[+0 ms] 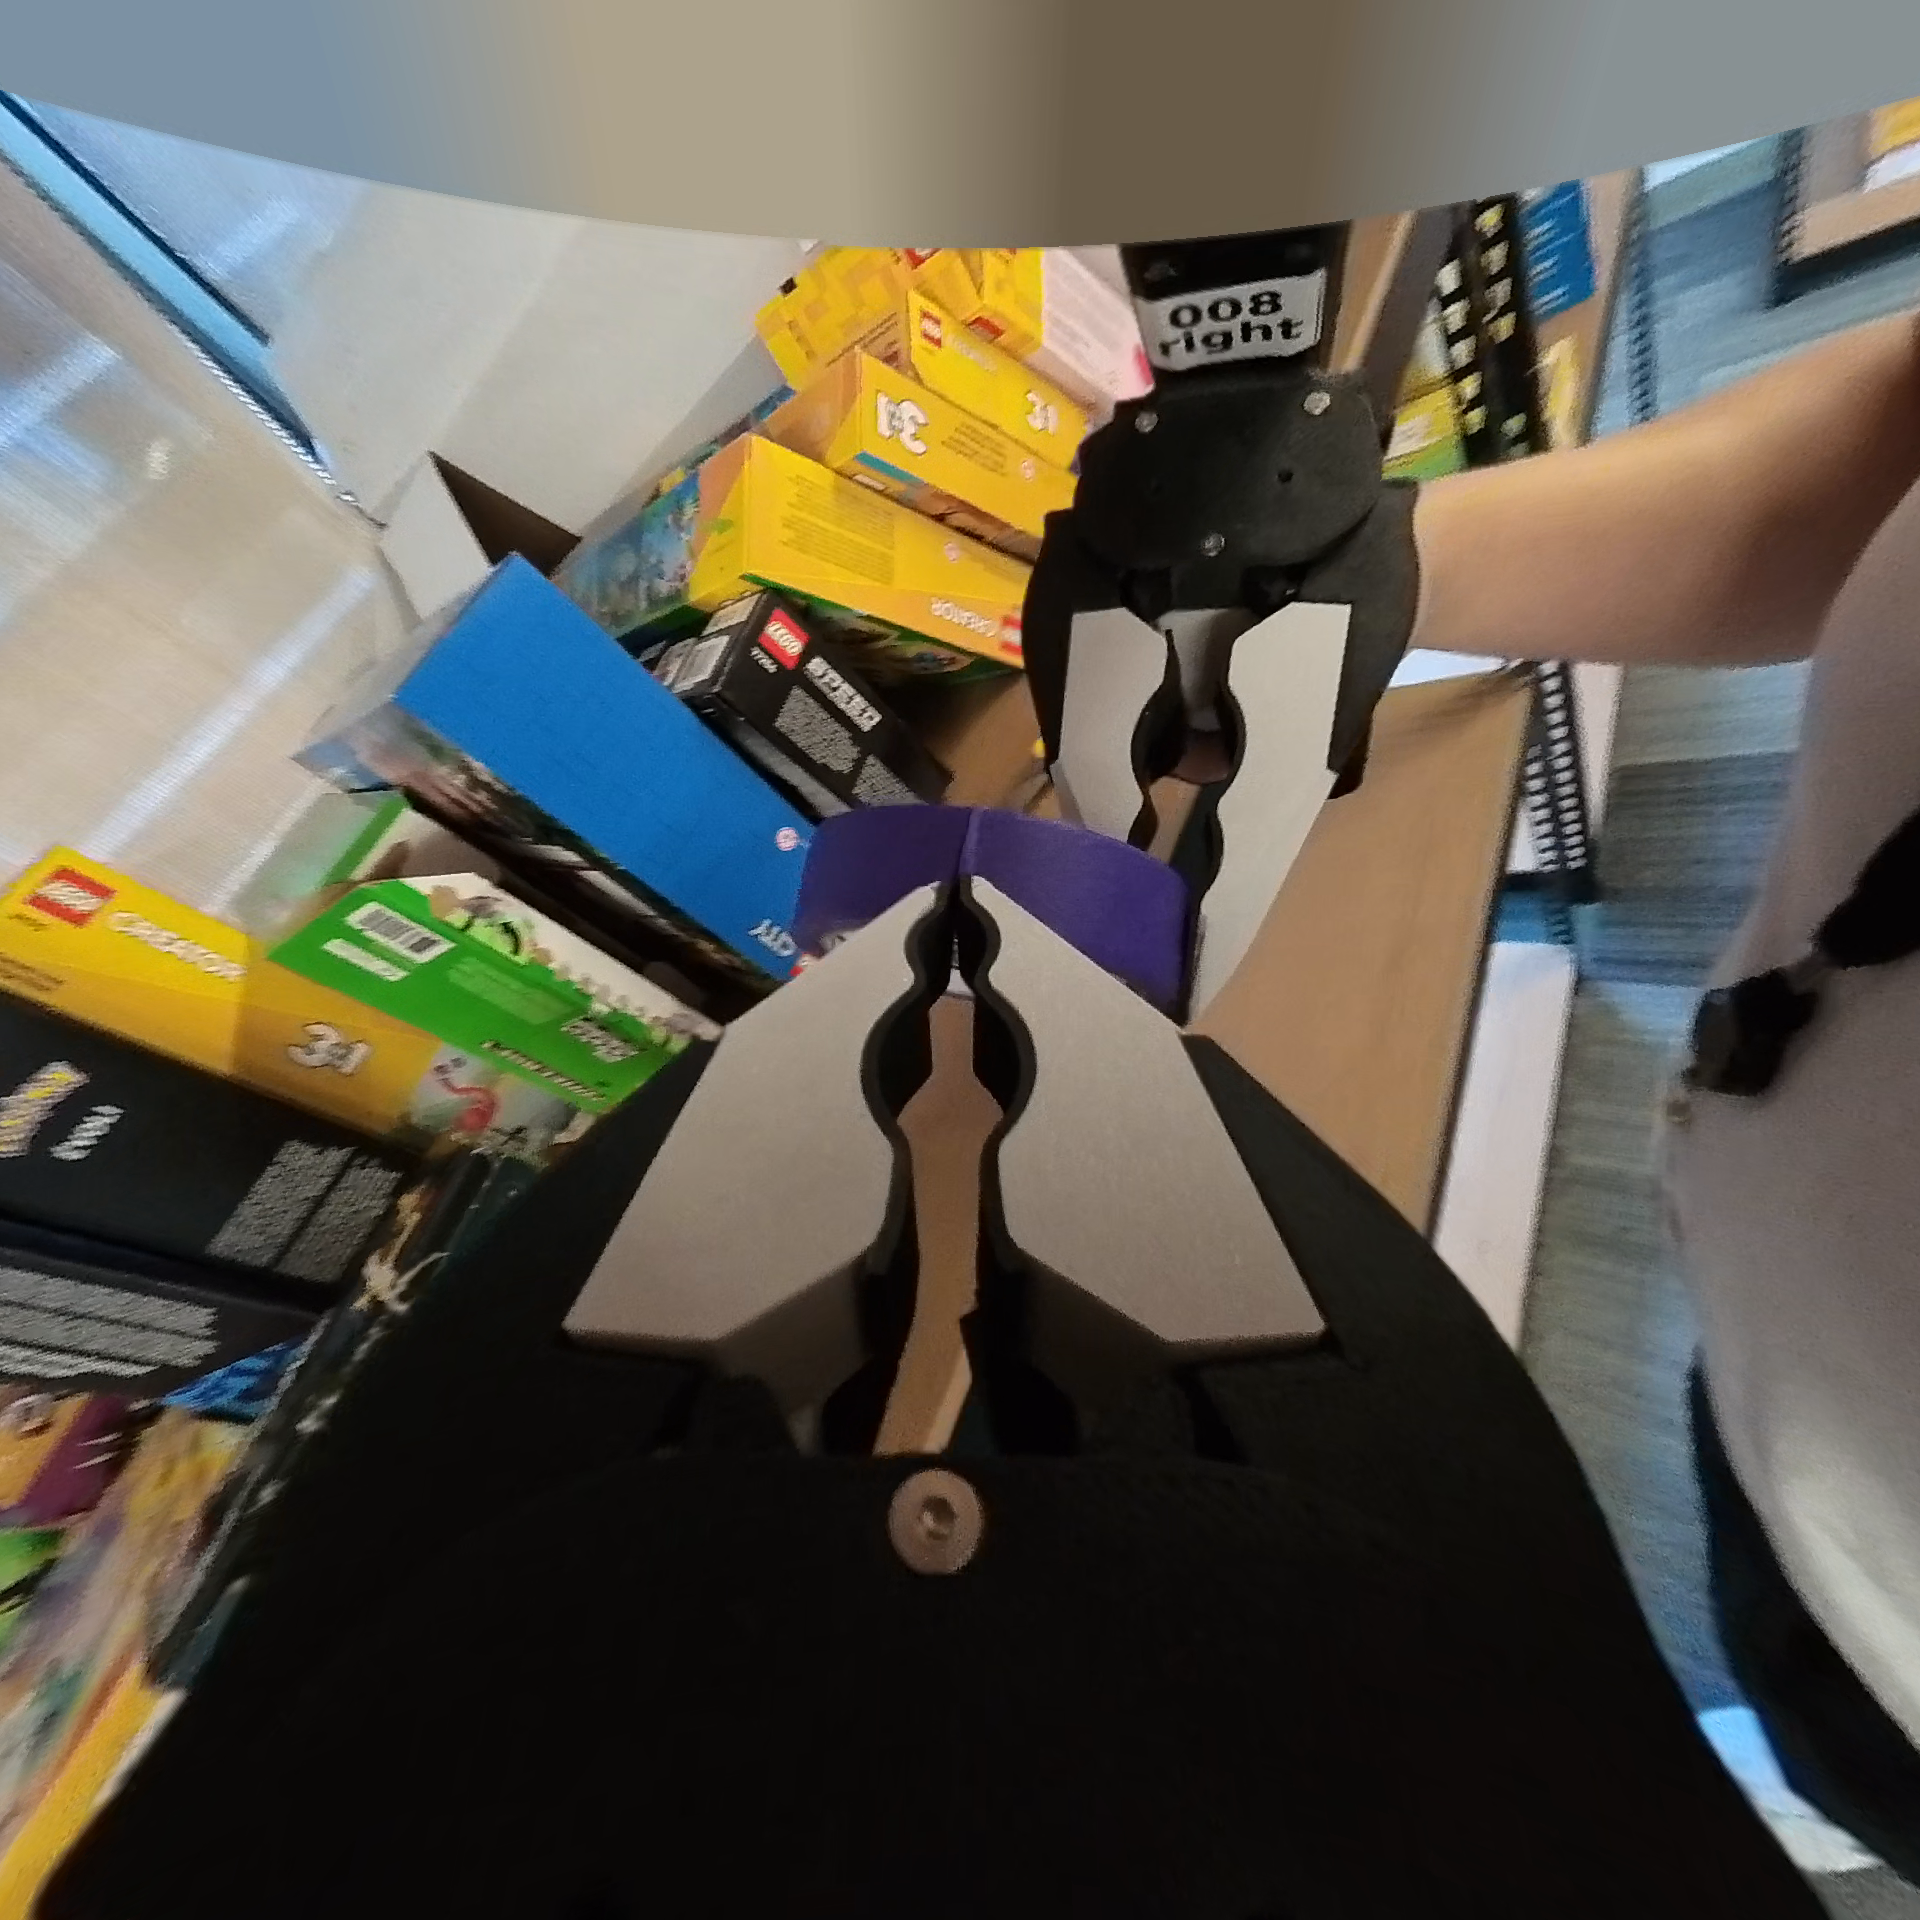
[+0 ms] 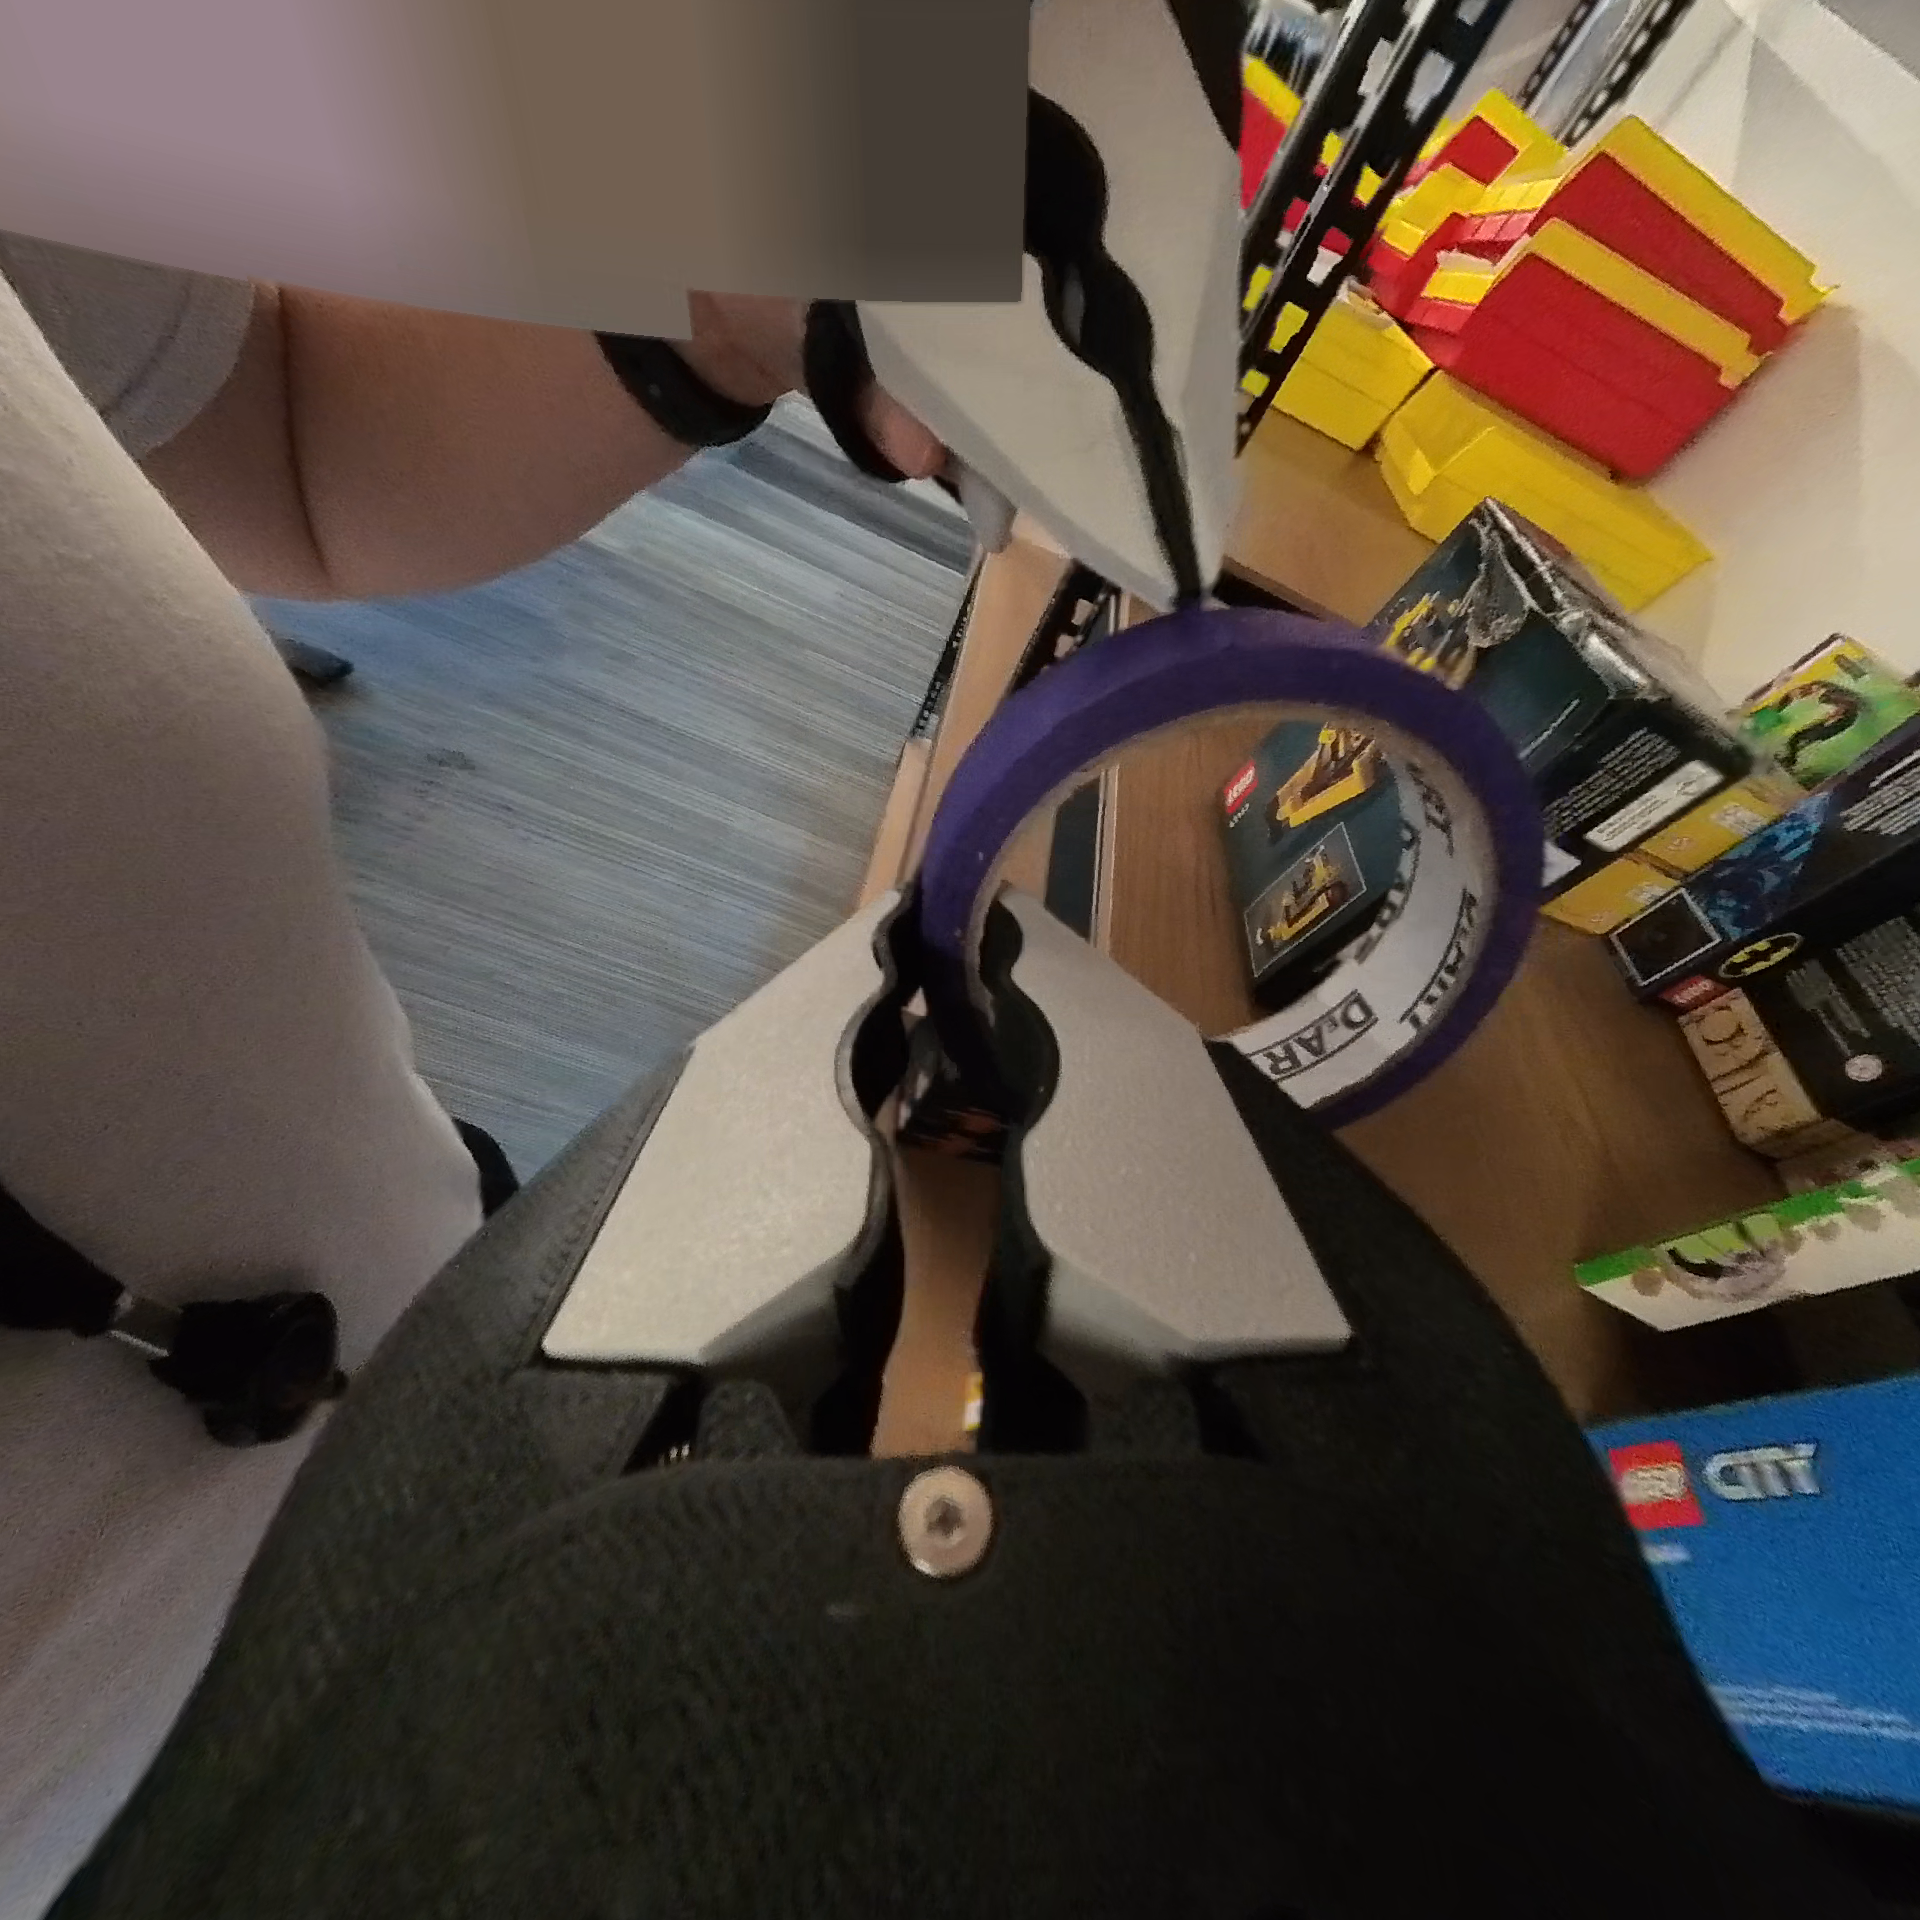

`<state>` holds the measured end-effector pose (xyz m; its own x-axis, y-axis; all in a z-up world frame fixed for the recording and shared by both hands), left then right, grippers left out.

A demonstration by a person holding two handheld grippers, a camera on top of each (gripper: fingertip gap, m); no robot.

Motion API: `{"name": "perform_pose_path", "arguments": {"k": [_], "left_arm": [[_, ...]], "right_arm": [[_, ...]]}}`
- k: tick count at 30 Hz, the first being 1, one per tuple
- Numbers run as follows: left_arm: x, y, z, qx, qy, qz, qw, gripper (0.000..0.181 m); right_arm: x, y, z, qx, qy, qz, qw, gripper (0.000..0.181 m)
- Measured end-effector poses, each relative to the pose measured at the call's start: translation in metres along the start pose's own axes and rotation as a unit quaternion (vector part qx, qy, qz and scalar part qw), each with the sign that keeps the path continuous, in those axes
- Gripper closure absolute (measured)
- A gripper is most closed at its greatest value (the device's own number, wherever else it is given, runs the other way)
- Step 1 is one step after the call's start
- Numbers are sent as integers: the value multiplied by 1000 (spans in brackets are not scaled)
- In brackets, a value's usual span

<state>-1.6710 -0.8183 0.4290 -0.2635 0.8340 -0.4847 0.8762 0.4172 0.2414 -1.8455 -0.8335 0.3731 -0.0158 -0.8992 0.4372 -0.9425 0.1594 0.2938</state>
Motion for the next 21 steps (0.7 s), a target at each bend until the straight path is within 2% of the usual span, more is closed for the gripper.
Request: {"name": "perform_pose_path", "arguments": {"k": [6,10,12,13,16,18,20,21], "left_arm": [[1,1,-1,-17,-30,-52,998,181],[-3,3,-1,-9,12,-45,999,181],[-4,10,-5,26,37,-33,998,181],[-6,15,-8,44,53,-27,997,181],[-11,24,-8,45,83,-23,995,181],[-15,21,-1,36,100,-44,993,181],[-12,13,2,49,112,-31,992,164],[-12,9,3,48,118,-25,992,161]], "right_arm": [[11,-5,3,52,-149,-51,986,172],[16,-9,7,64,-216,-65,972,173],[23,-10,20,26,-253,-35,966,173],[25,-10,25,33,-263,-38,963,173],[19,-4,21,84,-236,-70,966,173],[16,-3,15,58,-188,-51,979,173],[13,-4,10,38,-159,-52,985,173],[13,-4,9,31,-156,-53,986,173]]}}
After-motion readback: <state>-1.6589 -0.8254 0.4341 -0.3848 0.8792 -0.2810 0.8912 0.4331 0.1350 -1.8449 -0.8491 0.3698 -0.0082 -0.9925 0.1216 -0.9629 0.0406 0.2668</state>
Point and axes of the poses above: each gripper's, where its closed fingertips meet, y back along the fingers, z out of its underside, x = y × z across the jaws, the point moved 10 cm from there along y, back along the fingers, and after that the axes turned 5 degrees about y, right-handed, at the moved point
